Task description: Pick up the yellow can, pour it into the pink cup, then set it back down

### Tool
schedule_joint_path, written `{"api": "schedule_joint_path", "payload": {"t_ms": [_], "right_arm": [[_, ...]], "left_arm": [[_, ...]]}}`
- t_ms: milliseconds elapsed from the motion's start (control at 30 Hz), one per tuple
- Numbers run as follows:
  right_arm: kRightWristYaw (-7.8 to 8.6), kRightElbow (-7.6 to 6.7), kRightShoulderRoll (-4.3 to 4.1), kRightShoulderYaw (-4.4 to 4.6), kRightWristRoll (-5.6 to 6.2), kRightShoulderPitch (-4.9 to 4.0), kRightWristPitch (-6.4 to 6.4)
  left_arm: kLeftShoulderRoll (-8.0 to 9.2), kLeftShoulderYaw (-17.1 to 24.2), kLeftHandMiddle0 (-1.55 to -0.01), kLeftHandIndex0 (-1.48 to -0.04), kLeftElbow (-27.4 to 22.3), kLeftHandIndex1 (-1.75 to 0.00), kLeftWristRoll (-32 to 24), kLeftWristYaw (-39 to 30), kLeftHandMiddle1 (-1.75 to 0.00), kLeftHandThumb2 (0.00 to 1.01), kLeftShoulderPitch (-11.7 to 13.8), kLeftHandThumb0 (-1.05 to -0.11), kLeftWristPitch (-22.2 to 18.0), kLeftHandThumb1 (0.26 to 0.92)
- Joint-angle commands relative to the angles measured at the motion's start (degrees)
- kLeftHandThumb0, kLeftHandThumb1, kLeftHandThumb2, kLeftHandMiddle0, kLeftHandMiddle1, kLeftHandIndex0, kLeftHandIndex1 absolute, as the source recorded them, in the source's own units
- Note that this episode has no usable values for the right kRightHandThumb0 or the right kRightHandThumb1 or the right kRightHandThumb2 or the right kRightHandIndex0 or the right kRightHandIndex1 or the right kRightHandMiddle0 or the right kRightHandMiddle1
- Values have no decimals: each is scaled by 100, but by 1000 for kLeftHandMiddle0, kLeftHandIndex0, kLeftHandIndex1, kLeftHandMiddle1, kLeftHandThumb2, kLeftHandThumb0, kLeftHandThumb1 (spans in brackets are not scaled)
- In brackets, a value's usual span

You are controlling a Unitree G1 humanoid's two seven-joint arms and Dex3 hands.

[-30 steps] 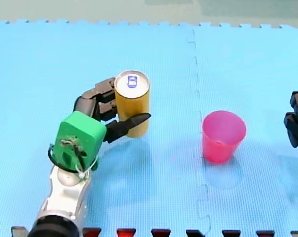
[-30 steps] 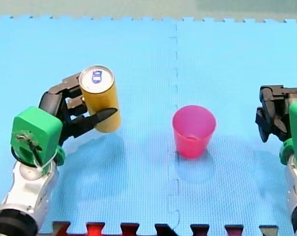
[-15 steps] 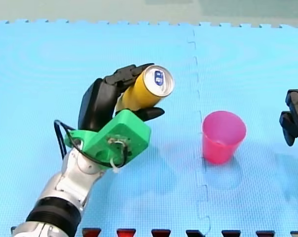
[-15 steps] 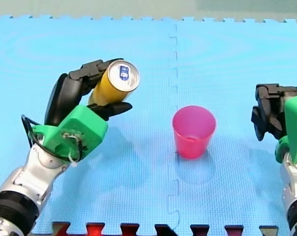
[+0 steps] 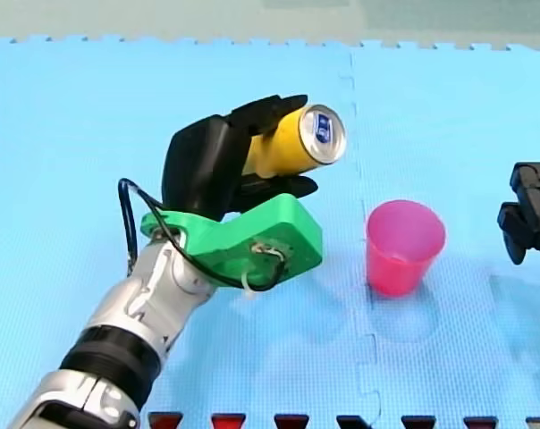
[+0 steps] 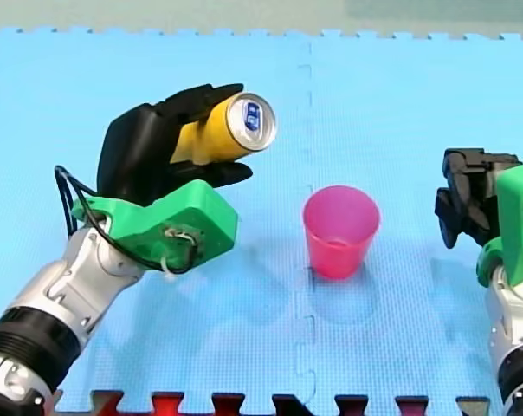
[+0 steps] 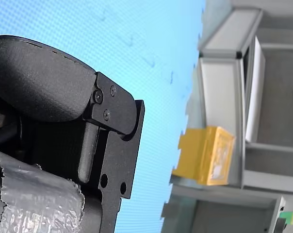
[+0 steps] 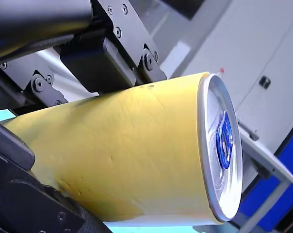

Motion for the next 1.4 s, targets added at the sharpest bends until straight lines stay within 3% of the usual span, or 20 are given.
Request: {"api": "schedule_joint_path", "payload": {"t_ms": [0,67,100,167,200,367,667,867,1000,1067,1133,1200,1367], "right_arm": [[-9,-3,3,-6,14,-22,18],[-16,0,12,-4,9,-22,21],[-20,1,16,-3,6,-18,18],[-22,4,18,-3,5,-6,9],[-24,4,19,-3,4,-2,5],[-43,16,36,2,-4,2,9],[-153,35,51,53,-100,-3,-6],[-553,28,37,243,-375,-33,44],[-684,18,46,304,-457,-52,79],[-610,31,77,253,-381,-55,43],[-312,59,138,79,-133,-45,-10],[-87,89,174,-39,38,-44,-40],[181,63,267,-110,174,-46,-128]], "left_arm": [[43,-164,-1369,-1230,227,-18,150,277,-26,2,-262,-467,-18,770],[37,-284,-1439,-1250,431,-23,267,518,-62,4,-399,-474,-59,775],[33,-345,-1456,-1259,516,-19,321,623,-181,4,-460,-476,-77,780],[36,-456,-1132,-1273,633,-6,398,761,-1054,2,-554,-479,-89,785],[34,-504,-1015,-1277,667,-3,427,802,-1357,1,-590,-480,-79,786],[24,-823,-882,-1286,719,-2,735,1178,-1690,1,-751,-479,134,789],[42,-1220,-862,-1285,670,-3,1072,1480,-1746,4,-950,-458,278,798],[-11,-1355,-862,-1278,640,0,1129,1443,-1746,10,-1037,-450,402,815],[-63,-1500,-865,-1276,615,0,1230,1512,-1746,11,-1067,-443,523,822],[-91,-1559,-866,-1276,598,0,1273,1514,-1746,11,-1094,-440,566,823],[-98,-1632,-870,-1276,598,0,1327,1548,-1746,10,-1116,-439,575,824],[-111,-1716,-876,-1277,624,-1,1394,1614,-1746,9,-1128,-436,590,825],[-122,-1936,-891,-1350,622,-36,1584,1771,-1746,6,-1123,-375,662,828]]}}
